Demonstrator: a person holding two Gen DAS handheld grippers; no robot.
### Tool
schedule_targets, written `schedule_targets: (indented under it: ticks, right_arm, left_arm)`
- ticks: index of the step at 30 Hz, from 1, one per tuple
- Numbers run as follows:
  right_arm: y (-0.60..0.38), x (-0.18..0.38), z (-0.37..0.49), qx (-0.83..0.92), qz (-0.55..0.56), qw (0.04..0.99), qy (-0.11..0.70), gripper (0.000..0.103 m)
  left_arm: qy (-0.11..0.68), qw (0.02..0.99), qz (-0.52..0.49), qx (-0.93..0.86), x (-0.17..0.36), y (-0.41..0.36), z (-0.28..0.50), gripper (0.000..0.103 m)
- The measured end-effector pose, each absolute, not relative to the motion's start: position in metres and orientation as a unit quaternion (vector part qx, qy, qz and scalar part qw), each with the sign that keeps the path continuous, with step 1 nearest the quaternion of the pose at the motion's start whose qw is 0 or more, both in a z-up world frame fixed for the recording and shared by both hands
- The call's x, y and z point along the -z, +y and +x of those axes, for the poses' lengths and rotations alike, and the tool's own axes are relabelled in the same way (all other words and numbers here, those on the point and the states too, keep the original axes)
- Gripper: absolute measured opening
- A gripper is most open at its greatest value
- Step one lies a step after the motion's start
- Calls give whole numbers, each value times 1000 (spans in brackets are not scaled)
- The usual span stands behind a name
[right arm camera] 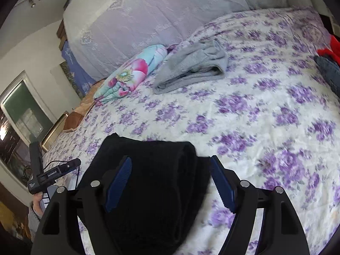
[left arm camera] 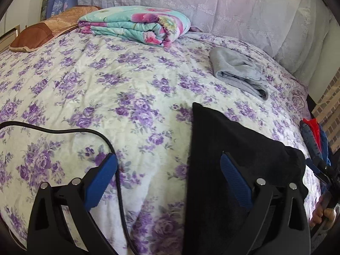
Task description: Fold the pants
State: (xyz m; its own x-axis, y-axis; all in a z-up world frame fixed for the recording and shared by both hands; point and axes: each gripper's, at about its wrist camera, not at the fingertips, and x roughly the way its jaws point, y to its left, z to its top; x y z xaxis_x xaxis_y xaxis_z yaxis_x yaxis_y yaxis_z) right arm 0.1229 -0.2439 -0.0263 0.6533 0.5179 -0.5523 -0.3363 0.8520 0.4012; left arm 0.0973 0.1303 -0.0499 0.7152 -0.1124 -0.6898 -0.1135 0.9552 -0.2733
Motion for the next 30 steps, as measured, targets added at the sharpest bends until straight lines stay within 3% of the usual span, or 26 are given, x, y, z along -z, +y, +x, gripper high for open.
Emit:
schedule_targets:
  ticks: [4,11,16,18,23,27,30]
  right_arm:
    - [-205,18,140,-283,106,886,351,76]
    - [-179,52,171,-293,69,857,419,80]
    - [-176,19,141,-293,43,878,376,80]
    - [-162,11,124,-322,23,872,366,87]
    - [-121,37,99,-347,-35,851,392,88]
    - [-101,68,89,-336,-104,847,398,93]
    - [-102,64,92,-341,-100,840,410,93]
  left_arm:
    - [370,921,-114,36,42,100,90,96]
    - [414,909,-34,43,82,74,104,99]
    - [383,923,-29,22,24,98,137,99]
    - [382,923,-18,31,14,98,164,99]
    - [434,901,7,-10,54,98,225,98]
    - [459,888,25,-5,89,95,235,99]
    - [458,889,13,-3,87,99,236,99]
